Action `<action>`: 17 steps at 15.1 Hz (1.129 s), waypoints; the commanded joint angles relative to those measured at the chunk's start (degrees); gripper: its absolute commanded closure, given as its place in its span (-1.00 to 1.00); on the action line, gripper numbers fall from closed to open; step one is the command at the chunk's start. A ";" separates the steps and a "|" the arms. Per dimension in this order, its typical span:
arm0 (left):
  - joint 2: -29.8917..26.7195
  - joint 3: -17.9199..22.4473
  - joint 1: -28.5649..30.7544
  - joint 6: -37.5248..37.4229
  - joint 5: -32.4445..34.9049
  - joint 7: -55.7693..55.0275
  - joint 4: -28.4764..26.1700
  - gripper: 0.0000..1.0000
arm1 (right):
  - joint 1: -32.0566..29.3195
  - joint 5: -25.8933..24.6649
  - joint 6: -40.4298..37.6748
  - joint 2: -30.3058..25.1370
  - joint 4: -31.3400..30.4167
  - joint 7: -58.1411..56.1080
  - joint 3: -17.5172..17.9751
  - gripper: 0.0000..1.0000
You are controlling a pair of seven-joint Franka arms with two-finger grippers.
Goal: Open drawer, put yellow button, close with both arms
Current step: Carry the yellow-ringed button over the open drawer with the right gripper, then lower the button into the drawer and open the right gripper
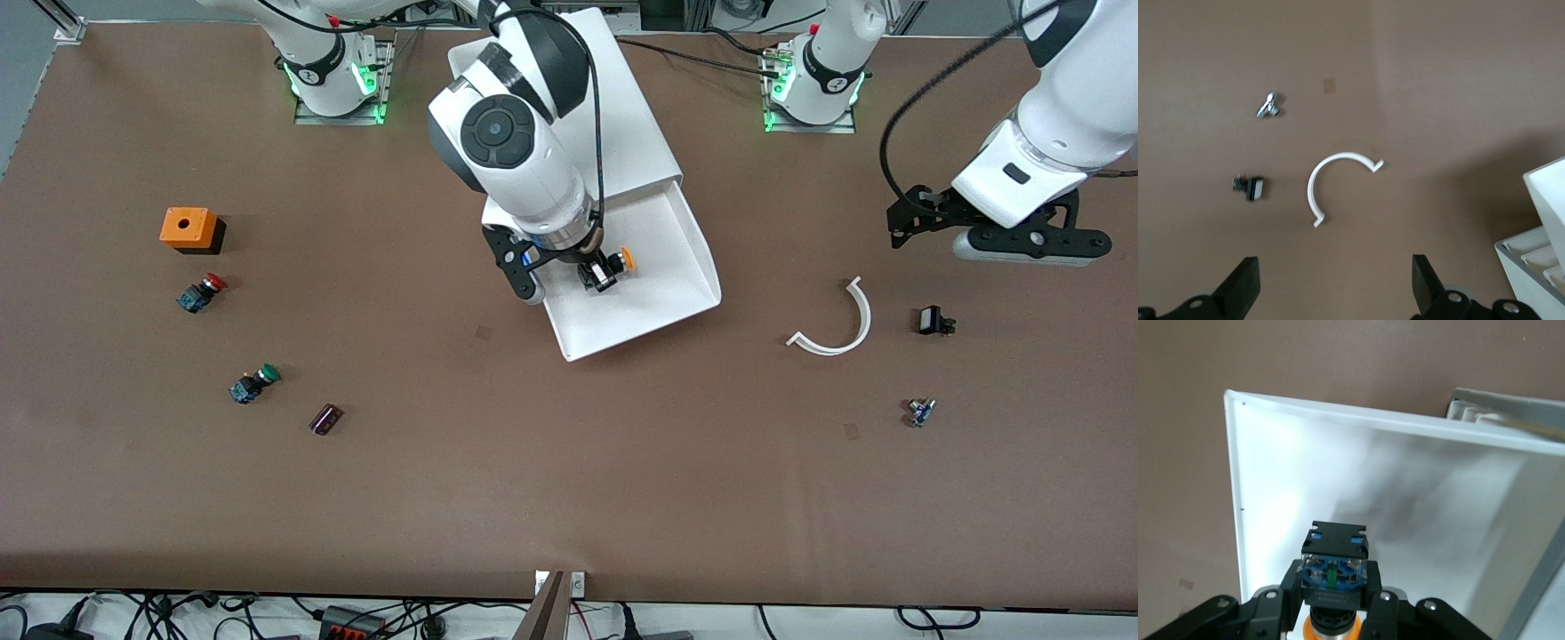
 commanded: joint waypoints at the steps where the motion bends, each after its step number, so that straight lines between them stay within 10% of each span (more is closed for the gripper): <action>1: 0.81 0.01 0.92 -2.46 -0.64 -1.62 1.87 -1.00 | 0.63 0.22 0.98 1.90 2.18 5.83 -0.54 1.00; 11: 2.83 -0.51 8.04 -1.76 -1.95 5.41 1.96 -1.00 | 1.50 0.05 2.57 3.40 1.74 11.74 -0.54 0.94; 15: 2.83 -0.78 7.78 -1.76 -1.96 5.32 2.31 -1.00 | 2.03 -0.13 2.31 3.31 1.22 11.82 -0.54 0.37; 17: 2.92 -0.78 7.69 -1.85 -1.96 5.32 2.40 -1.00 | 2.30 -0.13 2.22 3.31 1.13 12.52 -0.54 -0.28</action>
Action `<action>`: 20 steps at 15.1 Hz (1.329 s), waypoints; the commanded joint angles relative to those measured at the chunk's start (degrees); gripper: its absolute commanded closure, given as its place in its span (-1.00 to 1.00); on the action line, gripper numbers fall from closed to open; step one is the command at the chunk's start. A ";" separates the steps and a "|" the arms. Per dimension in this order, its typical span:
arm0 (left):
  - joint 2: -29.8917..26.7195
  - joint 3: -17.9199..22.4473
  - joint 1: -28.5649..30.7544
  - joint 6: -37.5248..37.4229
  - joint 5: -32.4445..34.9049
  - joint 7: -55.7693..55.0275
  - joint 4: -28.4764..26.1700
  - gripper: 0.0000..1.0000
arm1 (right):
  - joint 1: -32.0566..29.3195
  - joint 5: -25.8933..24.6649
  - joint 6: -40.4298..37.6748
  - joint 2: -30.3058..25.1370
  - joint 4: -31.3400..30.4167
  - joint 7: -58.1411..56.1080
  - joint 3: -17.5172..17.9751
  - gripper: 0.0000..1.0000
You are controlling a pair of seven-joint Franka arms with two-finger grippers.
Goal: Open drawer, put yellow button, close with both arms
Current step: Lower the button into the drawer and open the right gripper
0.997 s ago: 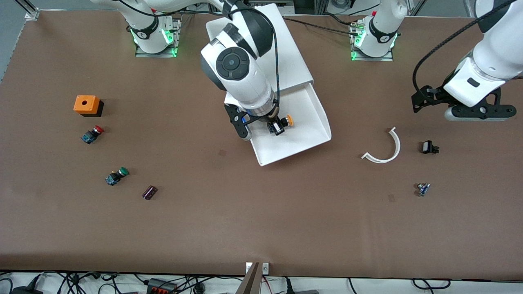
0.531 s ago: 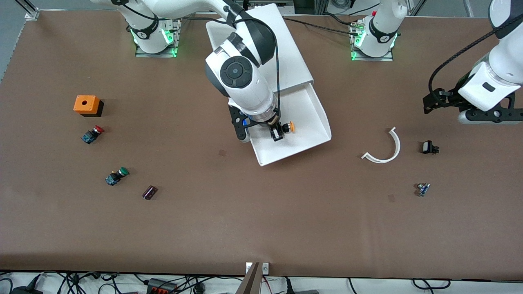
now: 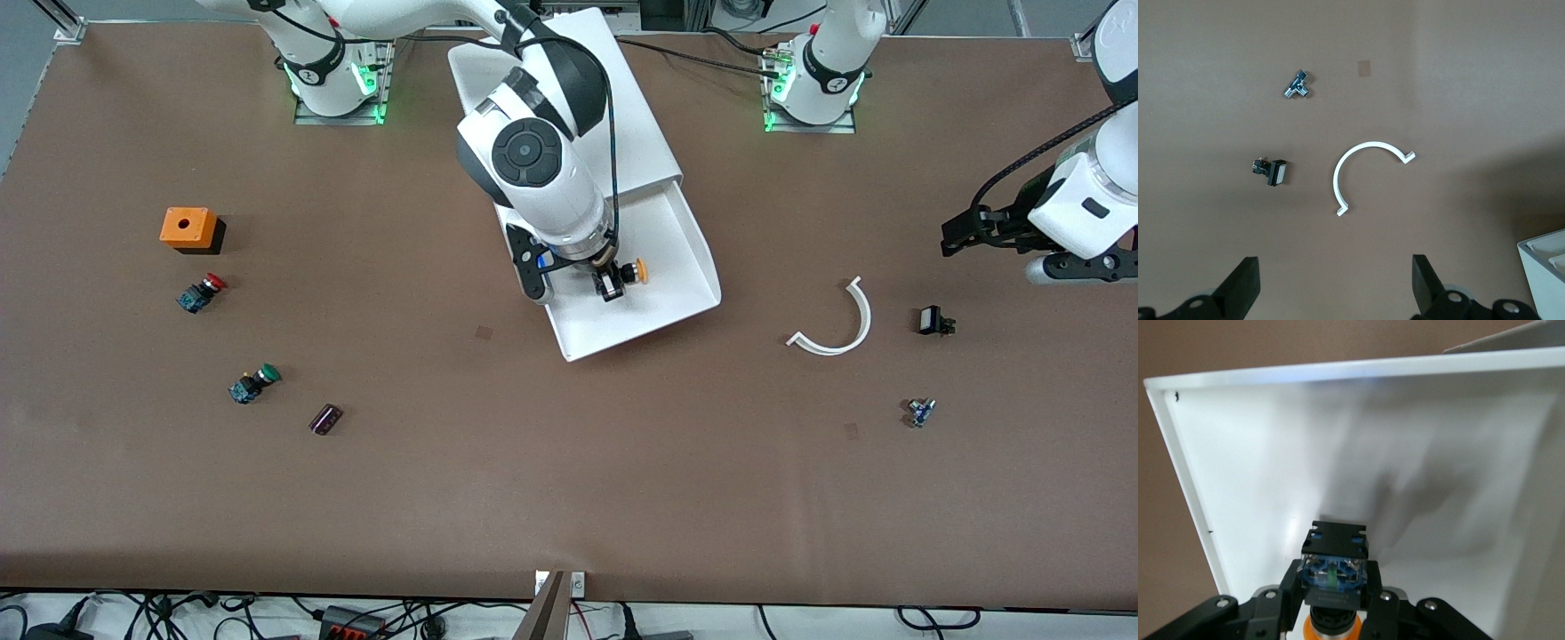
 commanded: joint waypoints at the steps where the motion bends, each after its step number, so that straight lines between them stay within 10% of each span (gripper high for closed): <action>1: 0.70 -0.40 0.40 -0.88 -0.91 0.95 1.57 -1.00 | 0.82 -0.21 -0.66 0.57 1.14 3.22 -0.58 -0.88; 20: 0.62 -0.75 0.40 -0.97 -1.34 0.51 1.66 -1.00 | -6.72 -1.18 -10.65 -6.37 2.90 -10.71 -3.83 -1.00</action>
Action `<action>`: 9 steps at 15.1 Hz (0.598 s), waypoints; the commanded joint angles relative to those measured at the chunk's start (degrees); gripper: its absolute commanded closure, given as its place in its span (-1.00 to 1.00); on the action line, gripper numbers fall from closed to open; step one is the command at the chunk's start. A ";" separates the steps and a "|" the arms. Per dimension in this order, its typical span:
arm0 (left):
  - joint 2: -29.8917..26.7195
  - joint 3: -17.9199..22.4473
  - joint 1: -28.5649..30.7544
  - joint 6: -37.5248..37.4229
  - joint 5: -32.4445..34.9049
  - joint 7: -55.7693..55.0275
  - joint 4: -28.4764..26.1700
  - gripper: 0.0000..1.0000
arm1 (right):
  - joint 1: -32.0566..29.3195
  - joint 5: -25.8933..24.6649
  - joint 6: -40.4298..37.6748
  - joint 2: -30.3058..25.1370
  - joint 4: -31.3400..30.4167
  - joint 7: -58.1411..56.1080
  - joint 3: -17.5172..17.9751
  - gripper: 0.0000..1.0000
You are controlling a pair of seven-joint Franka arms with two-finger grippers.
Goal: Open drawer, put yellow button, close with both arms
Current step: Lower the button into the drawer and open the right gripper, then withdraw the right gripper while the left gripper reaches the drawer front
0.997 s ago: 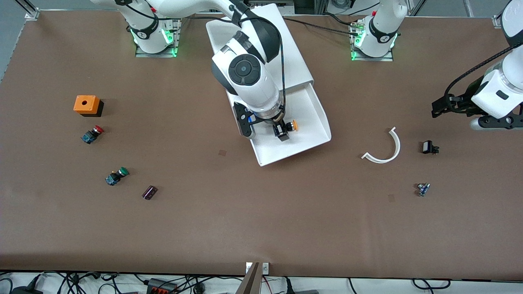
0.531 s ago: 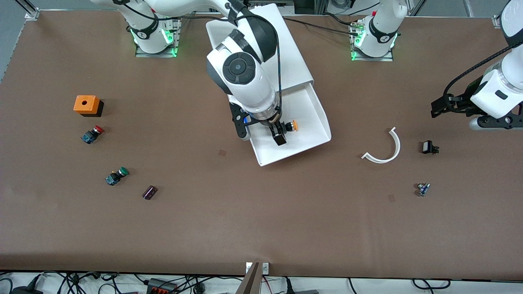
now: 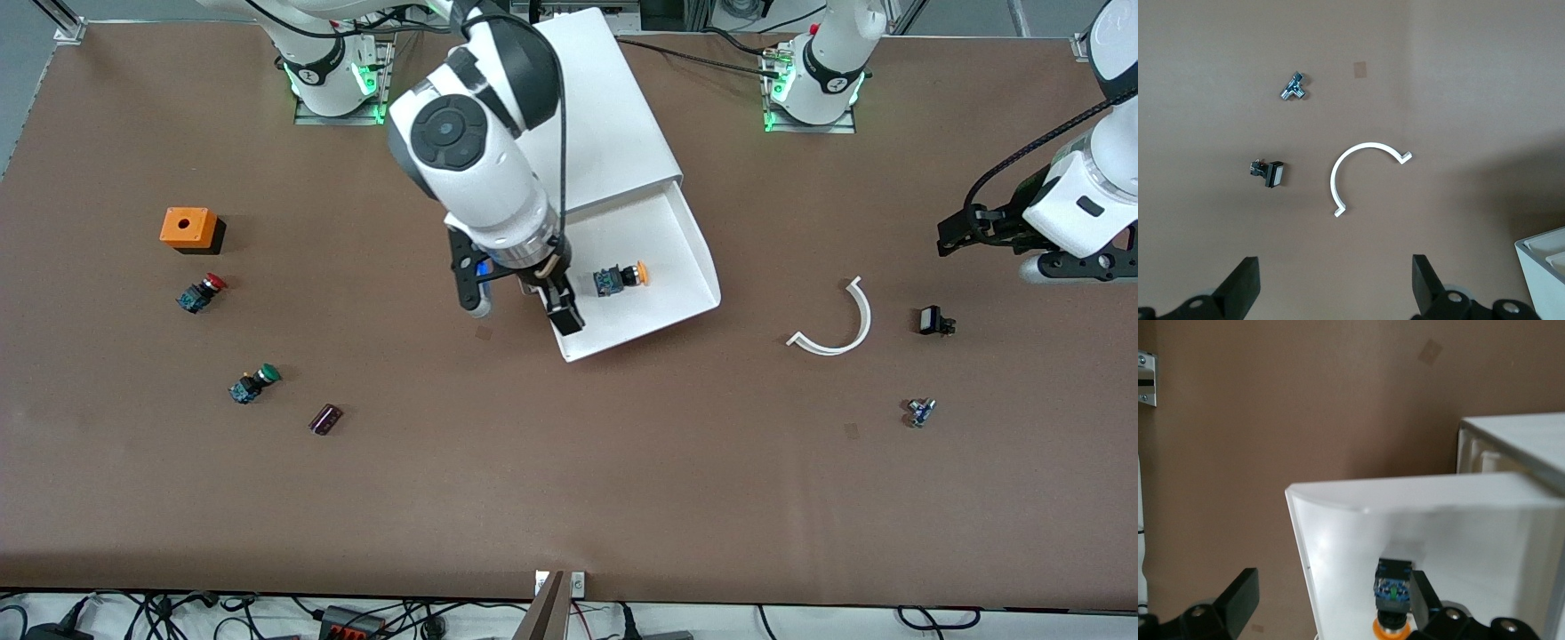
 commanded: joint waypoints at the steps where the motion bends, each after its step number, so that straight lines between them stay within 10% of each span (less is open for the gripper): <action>1: 0.60 -0.35 0.42 -0.97 -1.23 0.52 1.56 -1.00 | -3.58 -0.63 -6.33 -2.03 0.32 -8.96 0.73 -1.00; 9: 2.26 -0.35 -1.42 0.43 -5.53 -3.42 1.56 -1.00 | -13.69 -2.90 -14.96 -6.07 -5.55 -43.13 0.56 -1.00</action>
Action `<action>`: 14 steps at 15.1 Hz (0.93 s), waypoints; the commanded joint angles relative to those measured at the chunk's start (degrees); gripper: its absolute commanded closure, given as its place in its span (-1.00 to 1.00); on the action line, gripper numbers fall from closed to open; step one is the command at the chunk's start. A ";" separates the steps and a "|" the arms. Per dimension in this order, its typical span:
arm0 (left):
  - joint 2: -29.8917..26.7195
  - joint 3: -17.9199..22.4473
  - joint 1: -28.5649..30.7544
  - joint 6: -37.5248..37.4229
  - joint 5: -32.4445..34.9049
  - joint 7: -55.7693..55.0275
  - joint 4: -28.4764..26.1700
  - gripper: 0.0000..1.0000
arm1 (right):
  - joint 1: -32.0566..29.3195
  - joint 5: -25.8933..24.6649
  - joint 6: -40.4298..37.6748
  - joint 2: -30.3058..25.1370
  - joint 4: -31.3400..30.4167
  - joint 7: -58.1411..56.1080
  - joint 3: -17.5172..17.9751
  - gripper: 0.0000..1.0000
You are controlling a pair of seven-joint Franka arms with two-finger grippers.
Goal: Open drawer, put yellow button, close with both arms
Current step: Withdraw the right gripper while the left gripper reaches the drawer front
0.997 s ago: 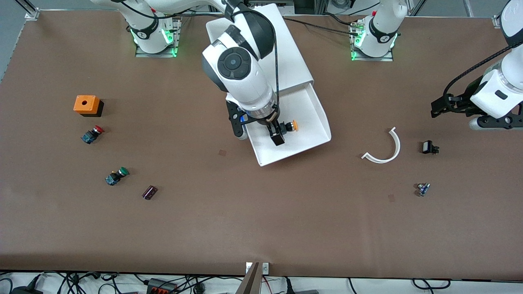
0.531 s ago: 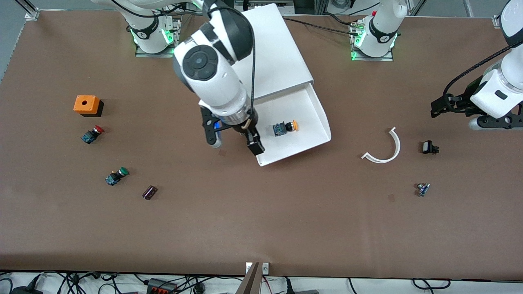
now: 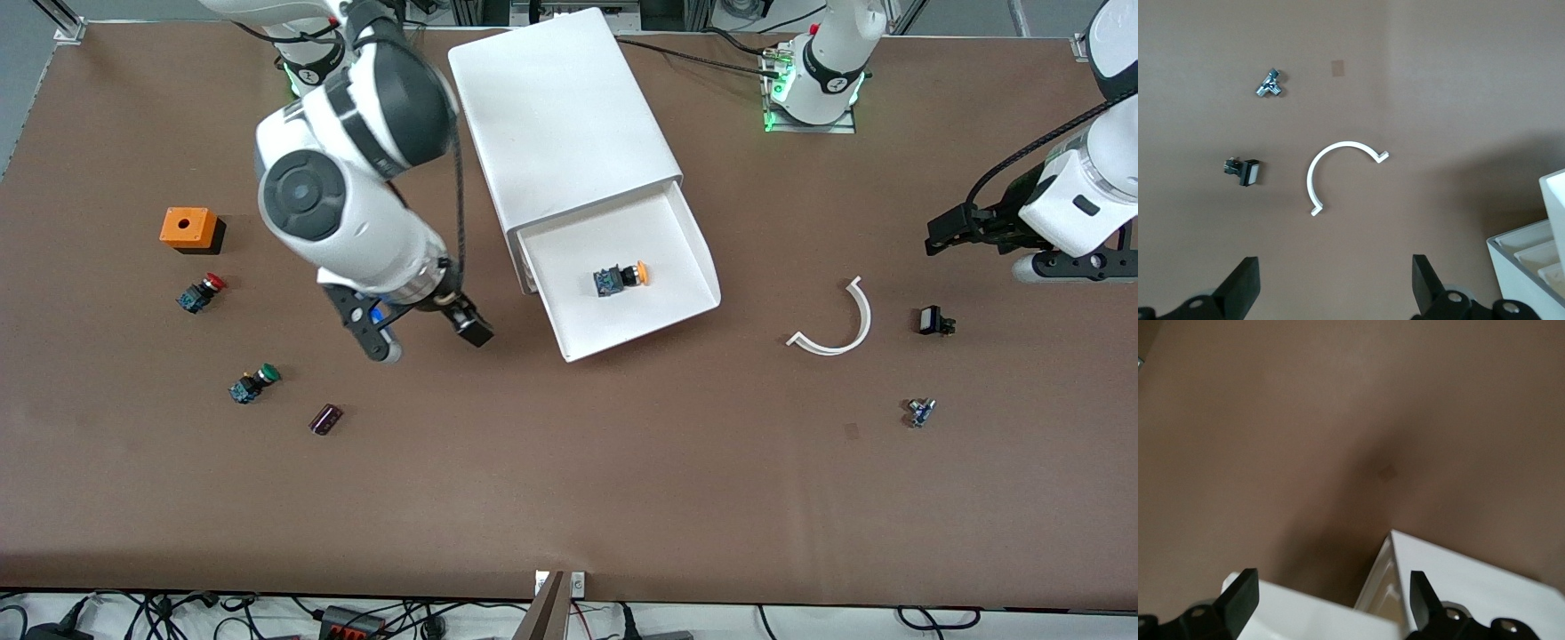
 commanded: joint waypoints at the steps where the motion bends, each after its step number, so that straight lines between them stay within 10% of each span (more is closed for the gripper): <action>1: 3.34 -0.20 -1.82 2.48 -1.77 -3.97 1.53 -1.00 | -4.39 -2.67 -0.96 -4.69 -6.53 -13.80 0.87 -1.00; 14: 24.79 -0.02 -16.85 19.26 -1.25 -28.76 13.74 -1.00 | -22.85 -6.71 -1.13 -9.35 -12.44 -60.32 0.69 -1.00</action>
